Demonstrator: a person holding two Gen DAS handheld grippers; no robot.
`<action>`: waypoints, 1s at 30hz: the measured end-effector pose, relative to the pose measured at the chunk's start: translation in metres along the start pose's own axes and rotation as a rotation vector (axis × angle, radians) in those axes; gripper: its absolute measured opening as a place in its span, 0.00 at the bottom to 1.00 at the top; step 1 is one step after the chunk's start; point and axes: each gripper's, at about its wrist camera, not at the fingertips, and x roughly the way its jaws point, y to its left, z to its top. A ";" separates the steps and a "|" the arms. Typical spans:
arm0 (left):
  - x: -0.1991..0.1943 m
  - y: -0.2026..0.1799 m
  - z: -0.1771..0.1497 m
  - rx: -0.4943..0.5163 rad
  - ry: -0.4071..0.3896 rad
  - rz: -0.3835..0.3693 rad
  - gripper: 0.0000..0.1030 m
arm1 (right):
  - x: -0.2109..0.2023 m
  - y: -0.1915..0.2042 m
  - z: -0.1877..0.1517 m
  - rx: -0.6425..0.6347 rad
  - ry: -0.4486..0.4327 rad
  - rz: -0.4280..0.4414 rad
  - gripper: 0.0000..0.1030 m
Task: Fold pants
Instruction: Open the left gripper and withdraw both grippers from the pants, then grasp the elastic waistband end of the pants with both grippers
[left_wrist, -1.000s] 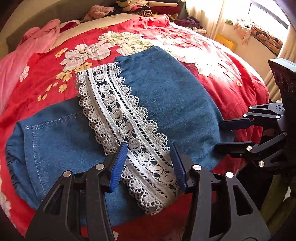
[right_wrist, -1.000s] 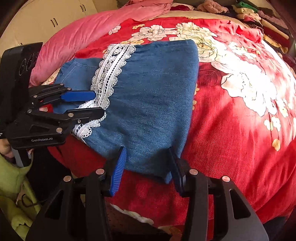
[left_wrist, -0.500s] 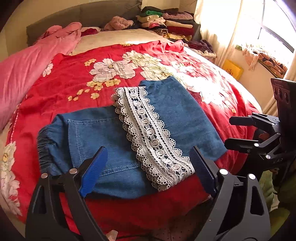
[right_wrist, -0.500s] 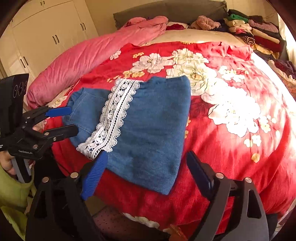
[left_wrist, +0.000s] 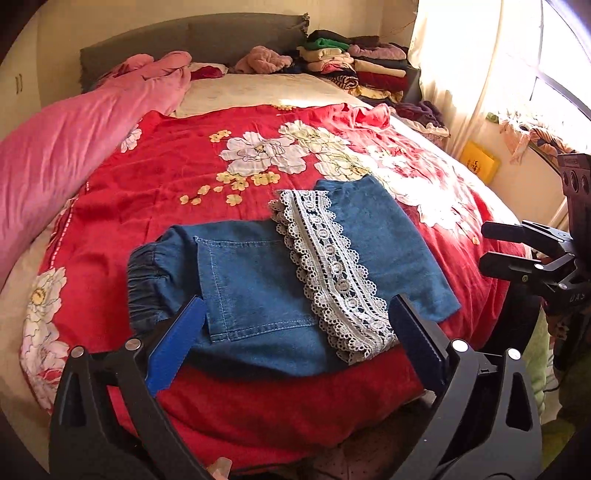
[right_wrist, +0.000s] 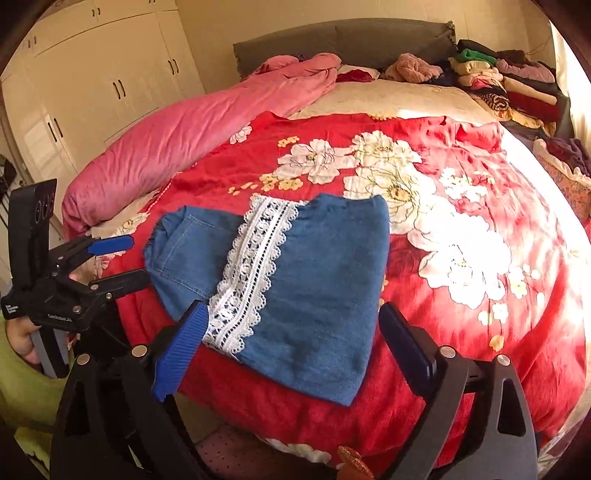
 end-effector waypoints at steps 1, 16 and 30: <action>-0.002 0.003 -0.001 -0.006 -0.004 0.001 0.91 | -0.001 0.003 0.003 -0.005 -0.003 0.000 0.90; -0.015 0.074 -0.024 -0.198 -0.005 0.047 0.91 | 0.035 0.059 0.063 -0.101 0.011 0.077 0.96; 0.009 0.126 -0.053 -0.408 0.046 -0.012 0.90 | 0.110 0.120 0.121 -0.220 0.105 0.160 0.96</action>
